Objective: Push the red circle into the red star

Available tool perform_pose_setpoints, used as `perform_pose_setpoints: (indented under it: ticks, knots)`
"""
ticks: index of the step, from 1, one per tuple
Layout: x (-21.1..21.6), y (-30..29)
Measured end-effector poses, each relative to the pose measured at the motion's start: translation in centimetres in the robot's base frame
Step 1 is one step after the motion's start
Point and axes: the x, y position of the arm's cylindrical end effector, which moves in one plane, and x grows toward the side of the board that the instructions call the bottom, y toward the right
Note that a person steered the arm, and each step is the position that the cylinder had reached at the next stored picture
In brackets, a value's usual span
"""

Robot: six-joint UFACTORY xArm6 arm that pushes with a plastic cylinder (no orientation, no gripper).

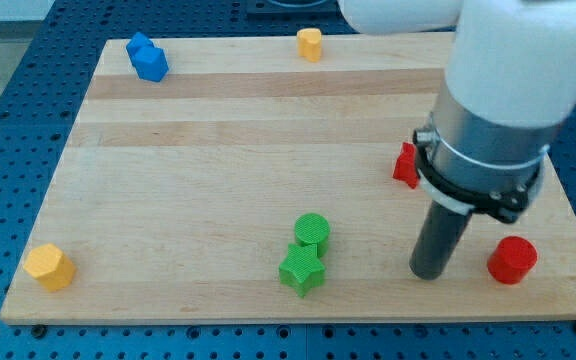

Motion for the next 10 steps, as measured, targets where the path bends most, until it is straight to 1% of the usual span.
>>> perform_pose_setpoints:
  ticks: [2,4,6,7,8,9,10]
  knots:
    - [3.4,4.9]
    - [2.8,15.0]
    - [1.1,11.5]
    - [-0.5,10.1]
    - [-0.7,7.5]
    - [-0.1,5.6]
    - [1.8,3.3]
